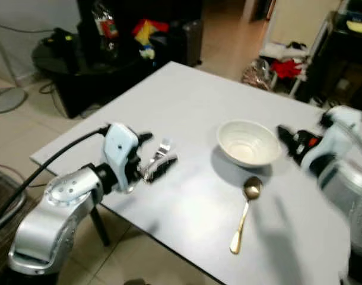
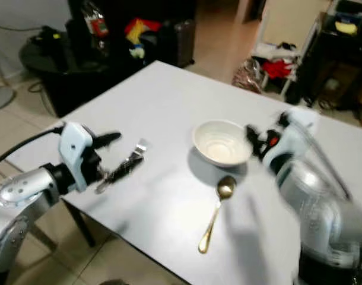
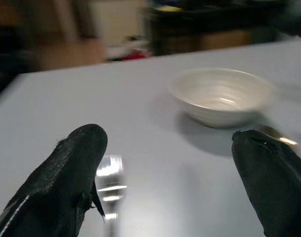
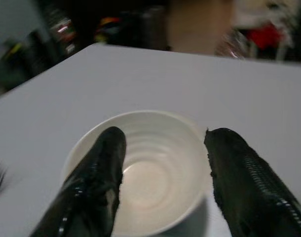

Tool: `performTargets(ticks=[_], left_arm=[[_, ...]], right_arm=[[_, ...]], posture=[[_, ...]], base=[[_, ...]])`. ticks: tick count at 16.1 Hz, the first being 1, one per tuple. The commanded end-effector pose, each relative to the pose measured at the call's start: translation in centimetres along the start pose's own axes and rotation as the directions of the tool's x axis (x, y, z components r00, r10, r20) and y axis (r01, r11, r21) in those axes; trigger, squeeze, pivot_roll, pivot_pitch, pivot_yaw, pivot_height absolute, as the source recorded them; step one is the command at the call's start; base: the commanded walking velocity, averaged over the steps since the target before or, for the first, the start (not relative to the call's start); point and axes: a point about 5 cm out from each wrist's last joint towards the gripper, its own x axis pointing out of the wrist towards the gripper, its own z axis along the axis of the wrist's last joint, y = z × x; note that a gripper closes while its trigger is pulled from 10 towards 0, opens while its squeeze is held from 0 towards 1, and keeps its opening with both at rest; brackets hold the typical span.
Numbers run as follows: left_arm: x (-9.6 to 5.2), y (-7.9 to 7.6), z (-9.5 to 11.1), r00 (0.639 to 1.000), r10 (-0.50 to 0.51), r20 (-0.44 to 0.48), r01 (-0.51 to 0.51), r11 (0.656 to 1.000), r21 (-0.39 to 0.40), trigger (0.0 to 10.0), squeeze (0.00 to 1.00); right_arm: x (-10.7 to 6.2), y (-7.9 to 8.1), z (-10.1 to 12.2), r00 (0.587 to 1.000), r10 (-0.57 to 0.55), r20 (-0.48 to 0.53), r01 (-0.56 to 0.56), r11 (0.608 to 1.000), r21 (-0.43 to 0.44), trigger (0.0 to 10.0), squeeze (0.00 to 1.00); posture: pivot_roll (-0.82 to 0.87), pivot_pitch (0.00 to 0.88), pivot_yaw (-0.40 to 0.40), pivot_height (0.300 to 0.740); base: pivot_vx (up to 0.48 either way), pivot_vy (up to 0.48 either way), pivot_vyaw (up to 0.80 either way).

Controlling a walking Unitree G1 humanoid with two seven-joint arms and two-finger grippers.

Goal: Setting the table

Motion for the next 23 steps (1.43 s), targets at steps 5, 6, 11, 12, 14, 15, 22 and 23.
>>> performTargets(ticks=[5, 6, 11, 12, 14, 15, 22, 23], left_arm=[[0.1, -0.6, 0.2, 0.975, 0.22, 0.035, -0.22, 0.975, -0.006, 10.0, 0.0], [0.3, -0.5, 0.3, 0.966, 0.253, 0.05, -0.252, 0.967, -0.02, 10.0, 0.0], [-0.1, -0.4, -1.5, 0.937, 0.35, -0.008, -0.344, 0.916, -0.208, 10.0, 0.0], [-0.1, -0.4, -1.5, 0.935, 0.353, -0.009, -0.348, 0.917, -0.197, 10.0, 0.0], [-0.1, -0.3, -1.4, 0.922, 0.387, -0.011, -0.383, 0.908, -0.167, 10.0, 0.0], [-0.3, -0.2, -1.4, 0.917, 0.4, -0.016, -0.397, 0.904, -0.156, 10.0, 0.0], [-1.3, -1.1, -2.0, 0.932, 0.357, -0.067, -0.363, 0.905, -0.22, 10.0, 0.0], [-1.4, -1.2, -2.3, 0.931, 0.354, -0.09, -0.365, 0.9, -0.237, 10.0, 0.0]], right_arm=[[-2.0, 4.3, -2.0, 0.988, 0.067, 0.143, -0.024, 0.958, -0.284, 10.0, 1.0], [-2.1, 4.3, -2.3, 0.988, 0.068, 0.14, -0.029, 0.964, -0.263, 10.0, 1.0], [-2.4, 5.1, -3.7, 0.987, 0.074, 0.14, -0.054, 0.989, -0.136, 10.0, 1.0], [-2.4, 5.2, -3.8, 0.987, 0.076, 0.145, -0.058, 0.991, -0.122, 10.0, 1.0], [-2.2, 5.2, -3.9, 0.985, 0.088, 0.151, -0.072, 0.991, -0.109, 10.0, 1.0], [-1.9, 5.3, -4.1, 0.984, 0.094, 0.15, -0.079, 0.992, -0.099, 10.0, 1.0], [-1.2, 5.2, -4.7, 0.985, 0.087, 0.15, -0.08, 0.995, -0.052, 10.0, 1.0], [-1.2, 5.0, -4.8, 0.985, 0.085, 0.147, -0.078, 0.995, -0.054, 10.0, 1.0]], posture=[[0.03, 0.0, 0.002, 0.74], [0.02, 0.0, 0.007, 0.74], [0.01, 0.0, 0.014, 0.74], [0.01, 0.0, 0.014, 0.74], [0.04, 0.0, -0.001, 0.74], [0.05, 0.0, -0.018, 0.74], [0.08, 0.0, -0.03, 0.74], [0.08, 0.0, -0.034, 0.74]], base=[[0.0, 0.0, 0.8], [0.0, 0.0, 0.8], [0.0, 0.0, 0.8], [0.0, 0.0, 0.8], [0.0, 0.0, 0.8], [0.0, 0.0, 0.8], [0.0, 0.0, 0.8], [0.0, 0.0, 0.8]])
